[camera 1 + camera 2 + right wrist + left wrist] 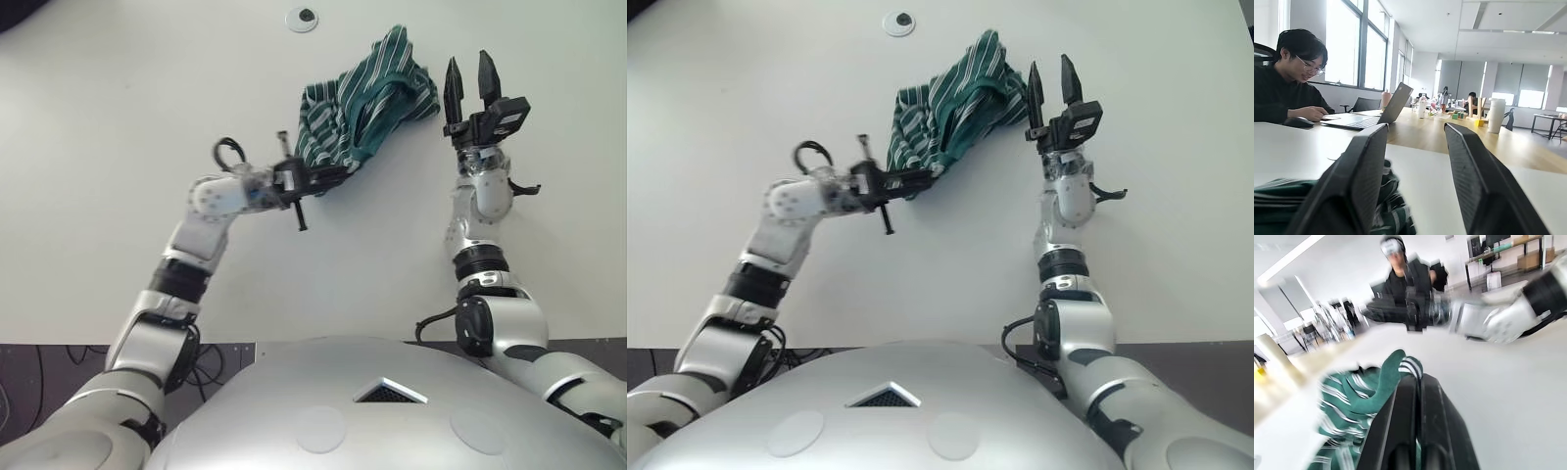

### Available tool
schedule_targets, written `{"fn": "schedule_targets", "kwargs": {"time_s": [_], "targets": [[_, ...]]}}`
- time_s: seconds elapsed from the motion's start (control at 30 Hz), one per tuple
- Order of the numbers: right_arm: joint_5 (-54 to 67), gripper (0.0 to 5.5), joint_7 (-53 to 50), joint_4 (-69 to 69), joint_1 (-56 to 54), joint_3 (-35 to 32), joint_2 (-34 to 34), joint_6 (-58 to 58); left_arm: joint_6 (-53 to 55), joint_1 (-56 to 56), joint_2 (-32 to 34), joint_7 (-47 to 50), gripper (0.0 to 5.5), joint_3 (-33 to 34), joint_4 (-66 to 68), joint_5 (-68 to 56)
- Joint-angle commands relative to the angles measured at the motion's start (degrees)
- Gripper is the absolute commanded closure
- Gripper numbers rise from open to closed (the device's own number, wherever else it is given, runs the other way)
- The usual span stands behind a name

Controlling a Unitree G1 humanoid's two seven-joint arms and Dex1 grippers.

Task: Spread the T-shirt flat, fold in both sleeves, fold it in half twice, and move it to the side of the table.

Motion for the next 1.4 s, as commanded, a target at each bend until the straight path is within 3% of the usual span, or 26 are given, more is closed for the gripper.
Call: {"fn": "schedule_targets", "kwargs": {"time_s": [0.03,0.33,0.47,0.93,1.3,1.4], "targets": [[-2.8,3.4,2.6,-3.2,-1.0,2.3,-3.9,4.0,-2.6,5.7,3.9,-4.0,5.47,5.4,-5.4,-6.0],[0.0,3.4,24.2,-19.7,9.5,12.3,-13.8,3.7,-0.6,15.7,5.1,-3.4,5.47,13.5,-16.1,-14.8],[-2.9,3.4,26.4,-21.9,11.5,15.9,-14.1,1.7,-0.5,17.4,4.4,-3.8,5.47,14.4,-17.3,-15.3],[-22.8,3.4,7.2,-12.6,3.1,18.3,-10.2,3.5,-0.6,17.7,2.9,-5.5,5.47,13.8,-18.2,-13.2],[-27.8,3.4,0.8,-5.3,-2.1,22.1,-8.5,4.2,1.3,17.0,3.8,-4.0,5.47,13.2,-22.3,-11.7],[-27.3,3.87,-0.1,-4.2,-3.1,22.4,-8.0,3.6,1.9,17.0,4.0,-3.9,5.5,13.3,-23.1,-11.5]]}}
